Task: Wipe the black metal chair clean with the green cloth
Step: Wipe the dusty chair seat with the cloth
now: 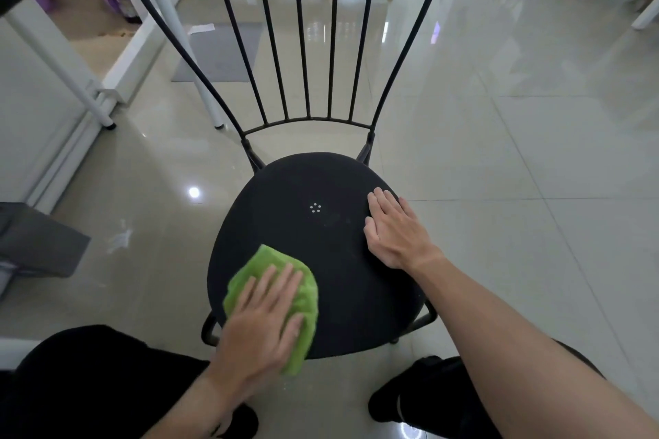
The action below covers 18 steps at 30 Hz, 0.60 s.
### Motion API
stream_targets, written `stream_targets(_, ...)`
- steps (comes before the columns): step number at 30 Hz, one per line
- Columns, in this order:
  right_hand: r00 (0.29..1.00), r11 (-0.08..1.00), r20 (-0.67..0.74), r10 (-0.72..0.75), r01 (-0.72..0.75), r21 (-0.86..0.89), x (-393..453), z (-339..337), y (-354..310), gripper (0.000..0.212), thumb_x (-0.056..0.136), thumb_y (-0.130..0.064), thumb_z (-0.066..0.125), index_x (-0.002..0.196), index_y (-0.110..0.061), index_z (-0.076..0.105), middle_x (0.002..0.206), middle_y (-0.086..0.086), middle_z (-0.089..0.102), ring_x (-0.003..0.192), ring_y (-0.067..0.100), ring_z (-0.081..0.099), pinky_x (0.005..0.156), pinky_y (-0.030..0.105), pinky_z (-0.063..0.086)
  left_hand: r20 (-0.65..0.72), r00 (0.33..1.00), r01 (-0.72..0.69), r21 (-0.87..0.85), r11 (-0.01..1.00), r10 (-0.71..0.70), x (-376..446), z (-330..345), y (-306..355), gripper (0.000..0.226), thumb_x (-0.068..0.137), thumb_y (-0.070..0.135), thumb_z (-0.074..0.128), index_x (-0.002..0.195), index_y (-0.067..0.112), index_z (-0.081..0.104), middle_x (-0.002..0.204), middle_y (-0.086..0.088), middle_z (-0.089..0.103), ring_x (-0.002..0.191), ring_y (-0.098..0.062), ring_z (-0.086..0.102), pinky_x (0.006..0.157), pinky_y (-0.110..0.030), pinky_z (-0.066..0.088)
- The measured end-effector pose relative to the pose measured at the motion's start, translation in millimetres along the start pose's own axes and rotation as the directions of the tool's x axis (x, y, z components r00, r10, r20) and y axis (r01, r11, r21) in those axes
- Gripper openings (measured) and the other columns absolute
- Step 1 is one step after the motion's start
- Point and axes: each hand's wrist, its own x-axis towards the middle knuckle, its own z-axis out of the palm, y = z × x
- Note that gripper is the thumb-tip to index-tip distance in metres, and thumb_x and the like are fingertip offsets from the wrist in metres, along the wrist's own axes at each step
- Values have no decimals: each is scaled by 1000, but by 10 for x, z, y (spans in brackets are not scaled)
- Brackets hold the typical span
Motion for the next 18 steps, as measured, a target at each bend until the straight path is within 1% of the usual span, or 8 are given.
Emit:
stream_targets(2, 1000, 1000, -2, -2, 2, 3, -6, 5, 0, 59, 103, -31, 23, 155, -7, 14, 165, 8, 10, 151, 19, 6, 123, 36, 0, -16, 990, 143, -17, 990, -143, 154, -57, -112, 64, 100, 54, 14, 157, 25, 19, 164, 7, 18, 152, -17, 12, 123, -40, 9)
stream_targets(4, 1000, 1000, -2, 0, 0, 8, -1, 0, -1, 59, 103, -31, 23, 155, -7, 14, 165, 8, 10, 151, 19, 6, 123, 36, 0, -36, 968, 246, -29, 969, -247, 419, -61, -119, 68, 97, 54, 11, 158, 25, 14, 165, 4, 13, 153, -20, 7, 124, -43, 7)
stream_targets(6, 1000, 1000, 5, 1, -1, 21, 10, -6, 4, 59, 103, -31, 22, 155, -7, 14, 165, 8, 10, 151, 19, 6, 123, 36, 1, -39, 952, 301, -36, 953, -302, 729, -47, -66, 71, 95, 54, 9, 158, 21, 12, 165, -1, 12, 153, -25, 7, 123, -47, 6)
stream_targets(7, 1000, 1000, 3, -1, 1, 25, 15, -6, 14, 59, 103, -31, 22, 155, -6, 14, 164, 8, 11, 151, 19, 7, 123, 36, 1, -35, 951, 307, -33, 951, -308, 881, -34, -31, 72, 95, 53, 8, 158, 19, 12, 165, -3, 12, 152, -28, 7, 123, -48, 7)
stream_targets(9, 1000, 1000, -18, -5, 5, 29, 13, -8, 47, 60, 102, -33, 20, 155, -6, 15, 164, 9, 12, 151, 20, 8, 123, 36, 2, -22, 957, 289, -23, 957, -290, 1146, -10, 47, 73, 94, 53, 6, 158, 17, 10, 166, -5, 11, 152, -31, 6, 123, -51, 7)
stream_targets(11, 999, 999, -43, 10, -9, 33, -17, -5, 109, 65, 97, -36, 14, 155, -6, 14, 164, 10, 12, 151, 21, 8, 123, 37, 2, -1, 968, 252, -14, 968, -252, 1364, 6, 146, 72, 95, 51, 6, 158, 17, 7, 166, -5, 7, 152, -31, 3, 123, -50, 4)
stream_targets(14, 995, 997, -80, 62, -58, 47, -105, -4, 255, 72, 90, -37, 10, 155, -5, 14, 164, 11, 13, 151, 23, 8, 123, 39, 3, 23, 983, 184, -31, 982, -184, 1624, 24, 334, 69, 97, 49, 12, 158, 17, 4, 166, -4, 4, 153, -30, -1, 123, -48, -1)
stream_targets(18, 987, 986, -60, 149, -143, 88, -253, 2, 467, 71, 90, -37, 12, 155, -6, 12, 164, 10, 12, 152, 22, 6, 123, 38, 2, 48, 995, 91, -43, 995, -89, 1886, 60, 583, 64, 103, 44, 21, 158, 17, 3, 167, -3, 1, 153, -29, -4, 123, -48, -3)
